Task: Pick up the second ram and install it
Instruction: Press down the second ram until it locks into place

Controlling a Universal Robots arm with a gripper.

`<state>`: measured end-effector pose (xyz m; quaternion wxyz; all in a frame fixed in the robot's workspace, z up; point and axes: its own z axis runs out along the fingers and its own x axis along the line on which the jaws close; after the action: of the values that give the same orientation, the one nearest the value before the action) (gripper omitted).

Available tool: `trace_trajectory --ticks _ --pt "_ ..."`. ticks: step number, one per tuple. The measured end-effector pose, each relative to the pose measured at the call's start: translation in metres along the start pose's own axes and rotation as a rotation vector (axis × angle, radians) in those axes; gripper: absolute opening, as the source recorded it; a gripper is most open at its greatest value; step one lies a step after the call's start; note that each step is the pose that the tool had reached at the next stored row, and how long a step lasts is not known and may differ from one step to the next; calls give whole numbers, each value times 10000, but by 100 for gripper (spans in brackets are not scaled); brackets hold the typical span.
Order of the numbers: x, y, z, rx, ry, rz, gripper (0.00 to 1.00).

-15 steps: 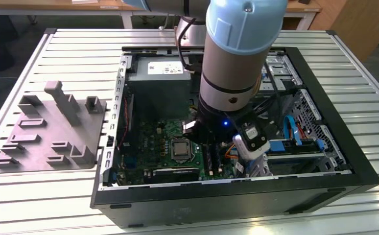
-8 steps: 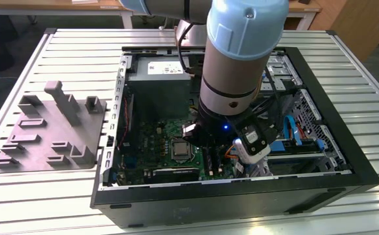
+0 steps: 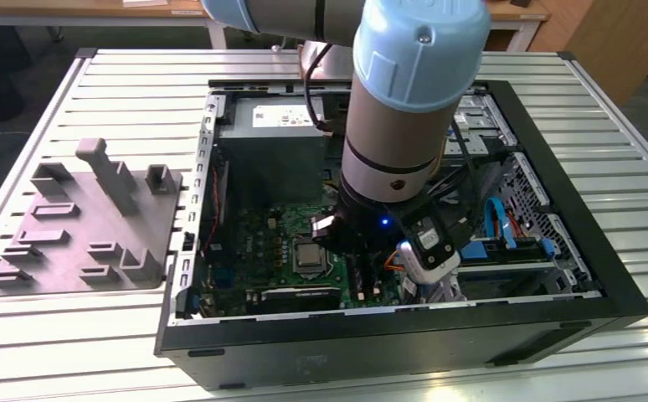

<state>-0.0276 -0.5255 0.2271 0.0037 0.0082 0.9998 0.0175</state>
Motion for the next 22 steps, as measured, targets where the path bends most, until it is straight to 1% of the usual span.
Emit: trace_trajectory --ticks 3,6,9,12,22 --pt "0 0 -1 2 2 0 10" --pt "0 -1 23 0 1 0 10" --pt "0 -2 29 3 2 0 10" --pt "0 -3 60 7 3 0 10" --pt "0 -4 85 3 2 0 10"
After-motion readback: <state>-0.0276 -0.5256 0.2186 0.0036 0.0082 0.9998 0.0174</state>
